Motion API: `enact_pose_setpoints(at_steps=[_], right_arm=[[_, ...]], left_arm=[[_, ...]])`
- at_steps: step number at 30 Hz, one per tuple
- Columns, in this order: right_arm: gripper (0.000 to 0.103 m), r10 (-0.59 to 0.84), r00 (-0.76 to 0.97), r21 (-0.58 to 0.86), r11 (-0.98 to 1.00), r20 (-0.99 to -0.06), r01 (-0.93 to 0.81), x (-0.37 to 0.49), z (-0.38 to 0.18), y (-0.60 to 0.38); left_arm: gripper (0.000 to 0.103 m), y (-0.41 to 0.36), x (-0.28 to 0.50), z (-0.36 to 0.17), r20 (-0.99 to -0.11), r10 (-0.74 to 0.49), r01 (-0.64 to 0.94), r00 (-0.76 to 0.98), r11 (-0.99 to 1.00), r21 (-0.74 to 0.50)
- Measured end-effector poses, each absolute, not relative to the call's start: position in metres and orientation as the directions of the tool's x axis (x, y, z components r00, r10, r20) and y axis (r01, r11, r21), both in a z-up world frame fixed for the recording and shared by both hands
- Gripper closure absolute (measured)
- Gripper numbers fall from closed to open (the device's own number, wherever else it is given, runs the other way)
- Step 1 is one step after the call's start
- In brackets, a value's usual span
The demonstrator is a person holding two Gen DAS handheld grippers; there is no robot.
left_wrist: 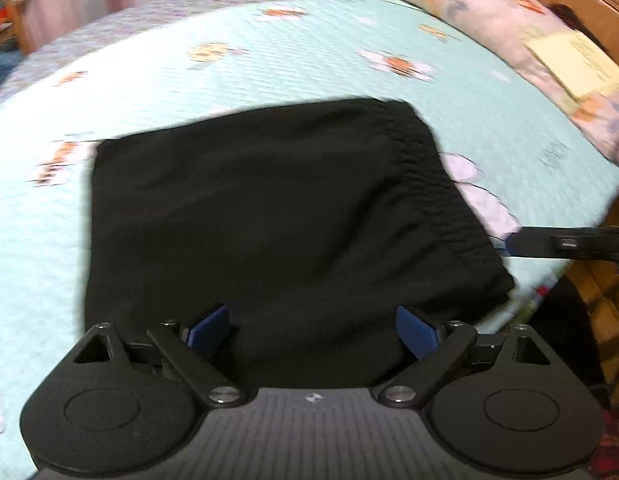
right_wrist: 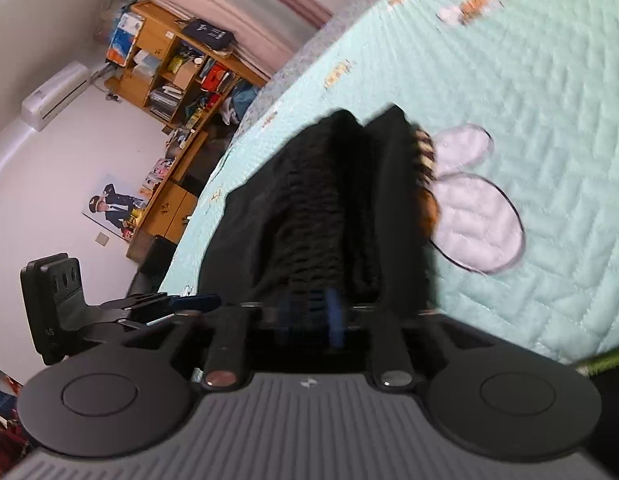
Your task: Fold clothes
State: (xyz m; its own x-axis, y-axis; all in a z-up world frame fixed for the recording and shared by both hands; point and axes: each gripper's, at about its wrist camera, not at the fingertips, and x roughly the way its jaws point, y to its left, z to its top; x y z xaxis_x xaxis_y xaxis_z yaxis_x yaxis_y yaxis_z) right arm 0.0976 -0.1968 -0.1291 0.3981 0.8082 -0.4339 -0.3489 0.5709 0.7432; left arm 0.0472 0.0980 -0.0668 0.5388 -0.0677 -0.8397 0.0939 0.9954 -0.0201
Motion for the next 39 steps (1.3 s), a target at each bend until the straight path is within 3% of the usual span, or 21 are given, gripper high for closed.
enact_pose_setpoints(at_steps=[2,7,11,14,16,18,20,22,23,25,27,30,33,35,39], right_arm=[[0.039,0.786,0.425,0.700,0.605,-0.449,-0.380,0.097,-0.117,-0.184],[0.039,0.809,0.446,0.701,0.568,-0.382,-0.430,0.100,-0.082,-0.156],[0.039,0.924,0.321,0.832,0.338,-0.206,-0.439,0.111,-0.084,-0.144],[0.040,0.946,0.273,0.879,0.273,-0.172,-0.392,0.125,-0.097,-0.135],[0.041,0.960,0.226,0.901,0.242,-0.167,-0.360,0.134,-0.108,-0.125],[0.044,0.976,0.153,0.930,0.197,-0.156,-0.310,0.143,-0.125,-0.113],[0.045,0.987,0.080,0.954,0.156,-0.140,-0.256,0.151,-0.142,-0.100],[0.057,0.974,-0.001,0.947,0.221,-0.228,-0.233,0.148,-0.167,-0.093],[0.102,0.960,-0.001,0.931,0.271,-0.280,-0.242,0.147,-0.177,-0.095],[0.103,0.927,0.012,0.892,0.364,-0.375,-0.267,0.144,-0.196,-0.100],[0.103,0.922,0.044,0.881,0.380,-0.384,-0.283,0.140,-0.190,-0.106],[0.093,0.901,0.059,0.833,0.421,-0.430,-0.358,0.133,-0.168,-0.110],[0.047,0.879,0.150,0.792,0.474,-0.453,-0.386,0.127,-0.137,-0.115],[0.032,0.860,0.213,0.762,0.509,-0.463,-0.399,0.123,-0.116,-0.119],[0.021,0.711,0.353,0.588,0.702,-0.608,-0.403,0.120,-0.075,-0.097]], left_arm=[[0.008,0.112,0.042,-0.056,-0.822,-0.033,0.038,0.568,0.999,-0.014],[0.003,0.150,0.028,-0.033,-0.783,0.030,-0.086,0.621,0.996,-0.030],[0.004,0.177,0.011,-0.039,-0.790,-0.094,-0.063,0.606,0.984,-0.165],[0.009,0.179,0.003,-0.060,-0.794,-0.174,-0.012,0.582,0.975,-0.222],[0.010,0.168,0.007,-0.082,-0.825,-0.201,0.029,0.529,0.975,-0.220],[0.001,0.154,0.009,-0.097,-0.848,-0.154,0.051,0.506,0.988,-0.149],[0.001,0.144,0.007,-0.101,-0.853,-0.114,0.082,0.510,0.993,-0.085],[0.001,0.140,0.005,-0.101,-0.854,-0.102,0.101,0.511,0.993,-0.059],[0.001,0.141,0.005,-0.101,-0.854,-0.106,0.099,0.510,0.993,-0.064],[0.001,0.145,0.004,-0.098,-0.848,-0.119,0.095,0.516,0.992,-0.082],[0.001,0.145,0.005,-0.096,-0.846,-0.130,0.093,0.518,0.991,-0.095],[0.003,0.149,0.001,-0.087,-0.846,-0.145,0.101,0.513,0.989,-0.108],[0.003,0.157,-0.001,-0.069,-0.838,-0.139,0.055,0.527,0.990,-0.130],[0.002,0.162,0.001,-0.053,-0.836,-0.091,-0.004,0.541,0.994,-0.111],[0.001,0.166,0.016,-0.024,-0.845,0.116,-0.152,0.522,0.988,0.042]])
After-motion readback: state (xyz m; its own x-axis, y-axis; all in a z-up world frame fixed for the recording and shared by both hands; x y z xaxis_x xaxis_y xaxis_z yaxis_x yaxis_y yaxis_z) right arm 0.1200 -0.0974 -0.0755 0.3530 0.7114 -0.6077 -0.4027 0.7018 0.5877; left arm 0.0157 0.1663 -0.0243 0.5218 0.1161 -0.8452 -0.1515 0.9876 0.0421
